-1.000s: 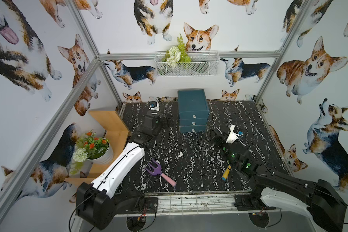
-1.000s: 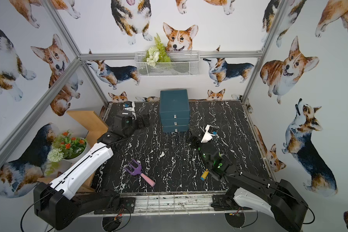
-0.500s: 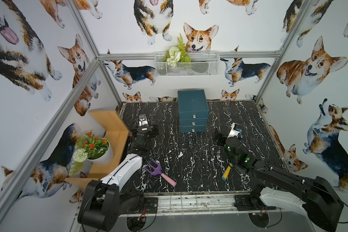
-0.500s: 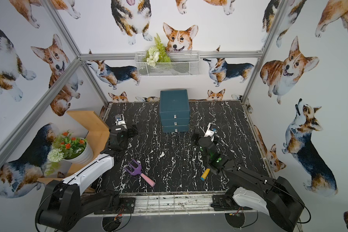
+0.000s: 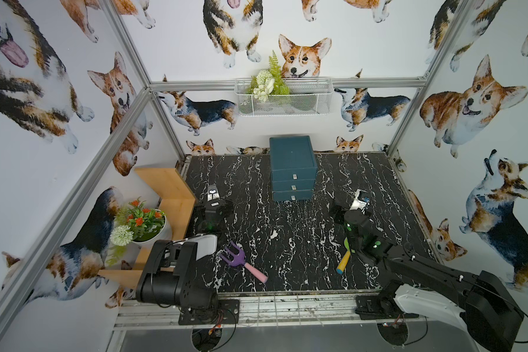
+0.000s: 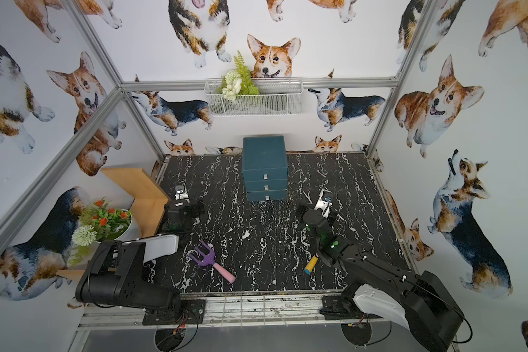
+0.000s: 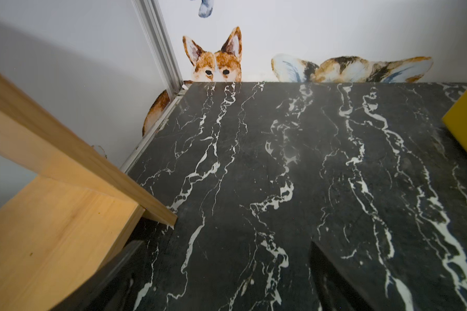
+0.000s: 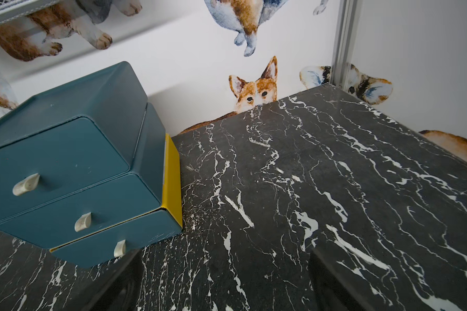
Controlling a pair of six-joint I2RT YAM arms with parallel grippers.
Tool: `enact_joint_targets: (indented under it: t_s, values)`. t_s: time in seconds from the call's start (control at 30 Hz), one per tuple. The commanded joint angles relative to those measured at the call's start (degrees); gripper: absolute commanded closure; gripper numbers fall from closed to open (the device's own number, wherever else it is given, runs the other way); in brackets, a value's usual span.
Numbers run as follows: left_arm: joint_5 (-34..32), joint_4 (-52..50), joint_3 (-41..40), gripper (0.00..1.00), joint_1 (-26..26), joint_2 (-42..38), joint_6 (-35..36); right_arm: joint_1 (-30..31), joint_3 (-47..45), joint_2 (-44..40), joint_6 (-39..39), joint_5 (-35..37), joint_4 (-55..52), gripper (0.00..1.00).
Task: Place the transparent tape into the drawer according to color
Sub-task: Reset both arms
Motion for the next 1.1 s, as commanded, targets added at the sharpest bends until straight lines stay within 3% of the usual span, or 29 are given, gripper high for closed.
enact_joint_targets:
  t_s: [0.0, 0.33, 0.37, 0.63, 0.8, 1.07]
  values:
    - [5.11, 8.63, -1.06, 0.01, 0.12, 1.71, 2.11, -1.02, -0.97, -1.06, -3.08, -1.58, 3.36, 0.00]
    - [11.66, 28.27, -10.40, 0.01, 0.91, 4.83, 4.12, -8.45, -4.79, -3.28, -9.51, -15.05, 16.05, 0.00]
    - [11.31, 24.78, -9.36, 0.00, 1.05, 4.10, 3.08, -8.50, -5.10, -3.05, -10.23, -15.06, 17.37, 0.00]
    - [12.29, 24.58, -8.96, 0.01, 1.98, 4.49, 2.33, -13.23, -3.97, 0.65, -11.14, -13.67, 18.58, 0.00]
    - [12.38, 24.60, -8.85, 0.01, 2.14, 4.66, 2.33, -15.31, -3.30, 3.46, -16.93, -13.31, 20.36, 0.00]
    - [12.38, 24.52, -8.61, 0.01, 2.00, 4.75, 2.25, -17.87, -7.28, 3.39, -28.02, -10.44, 33.12, 0.00]
